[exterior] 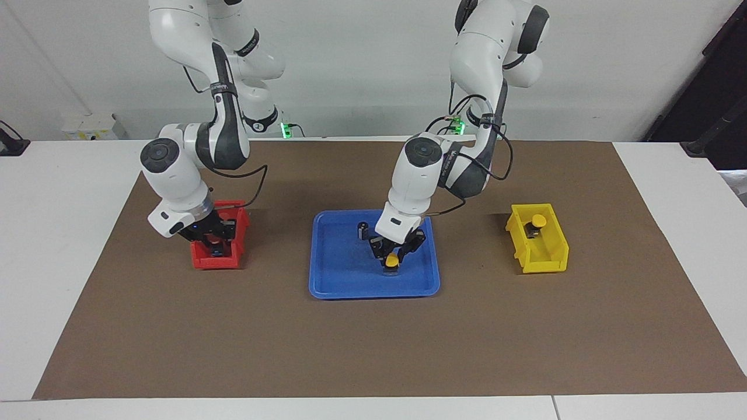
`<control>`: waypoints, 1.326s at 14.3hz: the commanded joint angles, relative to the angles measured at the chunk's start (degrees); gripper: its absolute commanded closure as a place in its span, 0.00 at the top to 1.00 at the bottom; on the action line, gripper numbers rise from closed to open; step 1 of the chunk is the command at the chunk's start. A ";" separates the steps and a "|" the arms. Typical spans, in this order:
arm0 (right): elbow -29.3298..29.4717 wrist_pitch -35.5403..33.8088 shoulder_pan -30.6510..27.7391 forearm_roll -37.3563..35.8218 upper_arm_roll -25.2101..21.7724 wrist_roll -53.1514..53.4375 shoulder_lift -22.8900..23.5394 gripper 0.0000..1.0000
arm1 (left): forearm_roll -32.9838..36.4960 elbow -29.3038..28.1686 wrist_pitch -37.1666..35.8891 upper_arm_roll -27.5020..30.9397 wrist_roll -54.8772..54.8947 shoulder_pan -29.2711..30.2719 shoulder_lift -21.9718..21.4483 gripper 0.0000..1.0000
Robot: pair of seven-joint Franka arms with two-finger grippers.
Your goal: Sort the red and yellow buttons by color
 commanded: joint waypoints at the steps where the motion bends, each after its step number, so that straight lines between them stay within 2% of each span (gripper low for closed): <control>1: 0.00 -0.20 -0.78 0.28 0.44 -2.02 -0.84 0.68 | -0.35 1.56 0.38 0.40 -0.73 -0.26 1.72 0.21; 2: 0.88 -1.42 -0.69 0.28 0.44 -2.02 -0.84 0.68 | -0.35 2.08 -0.15 0.48 -0.73 -0.09 1.72 0.08; 3: 2.54 -3.35 -0.52 0.28 0.53 -2.02 -0.84 0.68 | -0.35 3.57 -2.07 0.49 -0.73 0.00 1.98 0.02; 7: 10.89 -14.68 -0.25 0.20 0.53 -2.11 -1.19 0.69 | -1.32 14.28 -19.44 1.19 -0.47 4.12 0.41 0.02; 9: 13.10 -17.77 -0.16 0.20 0.62 -2.11 -1.98 0.74 | -1.23 13.87 -24.31 0.93 2.93 9.56 -4.67 0.02; 11: 16.69 -22.24 -0.16 0.28 0.62 -2.02 -2.95 1.00 | -2.37 8.97 -27.47 1.01 15.63 16.83 -9.24 0.02; 14: 20.83 -28.75 0.01 0.37 0.62 -1.85 -5.75 1.00 | -6.32 1.94 -28.28 0.93 32.44 27.66 -14.08 0.01; 17: 21.98 -32.89 0.10 0.46 0.71 -1.58 -10.14 1.00 | -6.95 -10.45 -22.67 1.01 46.15 32.33 -19.45 0.01; 19: 22.33 -35.26 0.10 0.46 0.71 -1.58 -12.44 1.00 | -7.03 -14.77 -20.90 1.01 49.01 33.66 -21.21 0.01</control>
